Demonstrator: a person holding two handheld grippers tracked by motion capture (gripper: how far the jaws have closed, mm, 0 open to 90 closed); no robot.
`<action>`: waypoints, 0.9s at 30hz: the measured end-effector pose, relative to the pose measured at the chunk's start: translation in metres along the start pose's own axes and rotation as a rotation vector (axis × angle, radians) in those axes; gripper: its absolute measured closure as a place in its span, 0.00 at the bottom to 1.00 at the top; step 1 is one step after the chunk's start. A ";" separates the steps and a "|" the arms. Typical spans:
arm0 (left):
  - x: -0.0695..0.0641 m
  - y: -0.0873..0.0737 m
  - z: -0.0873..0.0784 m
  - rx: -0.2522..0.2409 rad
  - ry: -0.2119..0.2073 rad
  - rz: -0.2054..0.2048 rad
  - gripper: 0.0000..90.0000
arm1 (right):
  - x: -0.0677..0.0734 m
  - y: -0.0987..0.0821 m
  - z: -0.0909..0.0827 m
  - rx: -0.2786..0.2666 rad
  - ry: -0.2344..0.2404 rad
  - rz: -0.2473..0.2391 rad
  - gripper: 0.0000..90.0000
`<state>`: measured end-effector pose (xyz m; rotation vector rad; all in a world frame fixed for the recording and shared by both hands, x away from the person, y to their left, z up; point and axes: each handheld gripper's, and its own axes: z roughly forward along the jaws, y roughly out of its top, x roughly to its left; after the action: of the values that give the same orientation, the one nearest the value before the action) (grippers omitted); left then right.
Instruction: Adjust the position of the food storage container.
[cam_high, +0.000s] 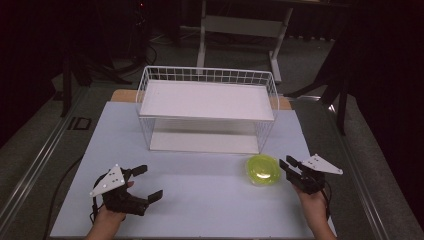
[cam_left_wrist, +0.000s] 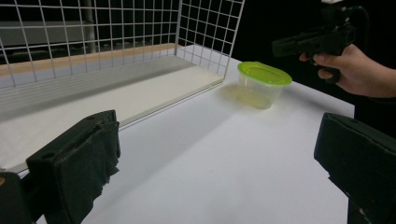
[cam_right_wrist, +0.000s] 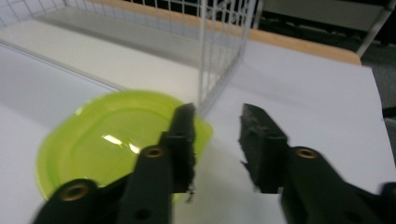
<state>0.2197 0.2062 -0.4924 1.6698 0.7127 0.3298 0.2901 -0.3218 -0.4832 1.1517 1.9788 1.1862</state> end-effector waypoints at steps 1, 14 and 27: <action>0.000 0.000 0.000 -0.001 -0.001 0.001 0.01 | -0.002 -0.002 0.000 0.009 -0.010 0.005 0.80; -0.001 0.001 0.000 -0.002 -0.003 0.010 0.01 | -0.002 -0.025 0.012 0.145 -0.091 0.050 1.00; -0.003 0.002 0.001 0.002 -0.008 0.023 0.01 | 0.010 -0.036 0.028 0.228 0.014 0.069 1.00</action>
<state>0.2179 0.2034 -0.4902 1.6817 0.6884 0.3386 0.2929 -0.3099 -0.5287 1.3370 2.1431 1.0240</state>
